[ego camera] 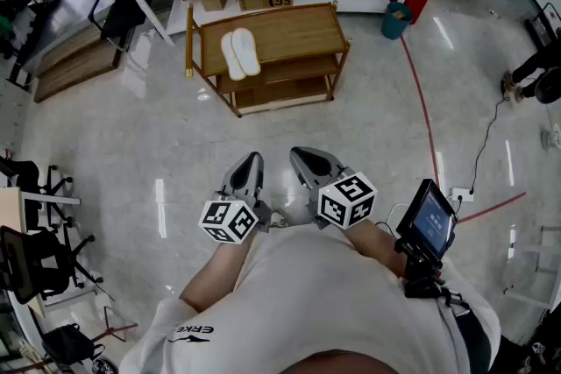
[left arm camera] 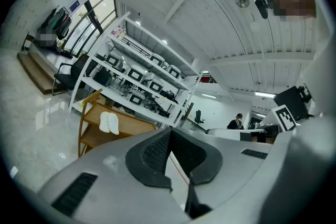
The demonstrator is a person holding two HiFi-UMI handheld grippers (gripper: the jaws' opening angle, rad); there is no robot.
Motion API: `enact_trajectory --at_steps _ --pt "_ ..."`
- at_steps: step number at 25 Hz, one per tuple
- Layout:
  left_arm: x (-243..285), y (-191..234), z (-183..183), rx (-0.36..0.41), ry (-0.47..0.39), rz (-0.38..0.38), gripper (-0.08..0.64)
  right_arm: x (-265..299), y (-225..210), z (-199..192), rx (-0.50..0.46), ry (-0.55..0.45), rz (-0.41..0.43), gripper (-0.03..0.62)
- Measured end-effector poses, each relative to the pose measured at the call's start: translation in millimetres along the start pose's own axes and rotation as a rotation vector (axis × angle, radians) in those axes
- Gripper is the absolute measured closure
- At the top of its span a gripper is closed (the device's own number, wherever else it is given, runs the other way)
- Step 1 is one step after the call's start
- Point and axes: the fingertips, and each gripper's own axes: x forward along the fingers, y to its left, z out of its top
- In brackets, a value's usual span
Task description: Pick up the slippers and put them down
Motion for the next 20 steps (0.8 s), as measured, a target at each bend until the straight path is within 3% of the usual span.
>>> enact_trajectory --at_steps 20 --pt "-10.2 9.7 7.4 -0.011 -0.013 0.001 0.555 7.8 11.3 3.2 0.038 -0.036 0.008 0.586"
